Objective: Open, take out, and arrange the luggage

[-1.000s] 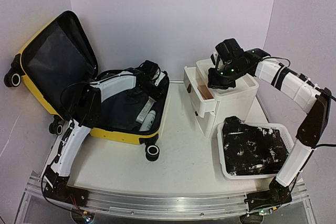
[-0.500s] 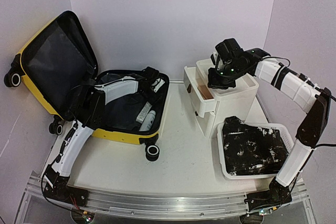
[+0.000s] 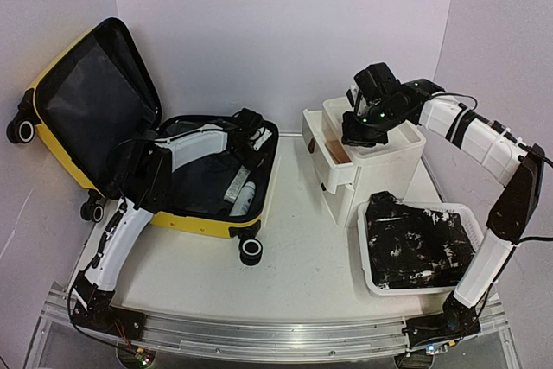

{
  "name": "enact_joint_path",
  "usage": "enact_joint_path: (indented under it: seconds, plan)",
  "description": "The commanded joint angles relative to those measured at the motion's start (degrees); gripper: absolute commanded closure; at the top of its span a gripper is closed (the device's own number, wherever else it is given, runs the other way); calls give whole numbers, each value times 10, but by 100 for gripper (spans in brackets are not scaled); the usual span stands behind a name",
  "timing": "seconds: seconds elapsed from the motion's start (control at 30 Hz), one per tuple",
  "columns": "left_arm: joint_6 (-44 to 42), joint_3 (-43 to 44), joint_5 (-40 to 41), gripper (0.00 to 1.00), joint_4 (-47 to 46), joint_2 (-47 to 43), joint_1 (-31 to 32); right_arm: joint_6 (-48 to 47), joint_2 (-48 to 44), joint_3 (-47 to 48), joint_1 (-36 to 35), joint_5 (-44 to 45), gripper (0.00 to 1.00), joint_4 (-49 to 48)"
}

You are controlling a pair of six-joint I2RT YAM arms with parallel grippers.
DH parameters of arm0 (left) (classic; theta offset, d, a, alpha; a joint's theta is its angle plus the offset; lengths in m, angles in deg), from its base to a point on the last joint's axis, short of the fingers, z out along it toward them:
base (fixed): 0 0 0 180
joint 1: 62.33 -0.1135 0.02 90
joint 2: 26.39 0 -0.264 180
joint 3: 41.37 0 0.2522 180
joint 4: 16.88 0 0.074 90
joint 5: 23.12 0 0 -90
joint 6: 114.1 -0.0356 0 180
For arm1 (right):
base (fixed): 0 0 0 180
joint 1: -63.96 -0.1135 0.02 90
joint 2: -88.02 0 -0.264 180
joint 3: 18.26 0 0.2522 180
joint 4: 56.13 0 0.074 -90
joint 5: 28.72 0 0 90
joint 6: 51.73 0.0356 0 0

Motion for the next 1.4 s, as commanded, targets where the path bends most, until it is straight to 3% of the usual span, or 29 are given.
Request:
enact_joint_path:
  seconds: [0.0, 0.2, 0.33, 0.5, 0.77, 1.37]
  plan:
    - [28, -10, -9, 66, -12, -126, -3, 10, -2, 27, -3, -25, 100, -2]
    - [52, -41, -51, 63, -18, -198, -3, 4, -2, 26, -4, -26, 100, -6]
    - [76, -43, -73, 45, -18, -180, -7, 4, -1, 20, -3, -31, 100, -10]
    - [120, -7, -86, 35, -2, -132, -13, 3, -6, 16, -3, -26, 100, -11]
    - [191, 44, -102, 34, 24, -63, -27, 4, -2, 22, -3, -23, 100, -11]
    - [197, 101, -93, 31, 38, 13, -29, 9, 9, 26, -3, -33, 100, -11]
